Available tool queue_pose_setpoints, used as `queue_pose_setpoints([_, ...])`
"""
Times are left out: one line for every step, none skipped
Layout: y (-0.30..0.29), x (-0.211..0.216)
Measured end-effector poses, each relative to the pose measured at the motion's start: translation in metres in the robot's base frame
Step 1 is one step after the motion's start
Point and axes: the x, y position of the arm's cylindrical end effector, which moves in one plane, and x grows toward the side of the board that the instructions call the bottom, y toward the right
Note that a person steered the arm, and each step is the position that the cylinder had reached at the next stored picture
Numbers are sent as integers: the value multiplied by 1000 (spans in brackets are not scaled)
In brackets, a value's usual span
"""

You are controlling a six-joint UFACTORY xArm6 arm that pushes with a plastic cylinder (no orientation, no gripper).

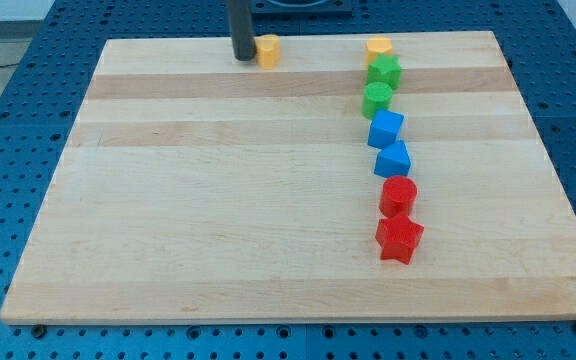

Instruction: Slide the yellow heart towards the top right side of the yellow hexagon

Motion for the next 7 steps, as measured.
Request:
queue_pose_setpoints([36, 0])
queue_pose_setpoints([47, 1])
queue_pose_setpoints([47, 8])
queue_pose_setpoints([49, 18])
queue_pose_setpoints([61, 23])
queue_pose_setpoints([81, 20])
queue_pose_setpoints([97, 10])
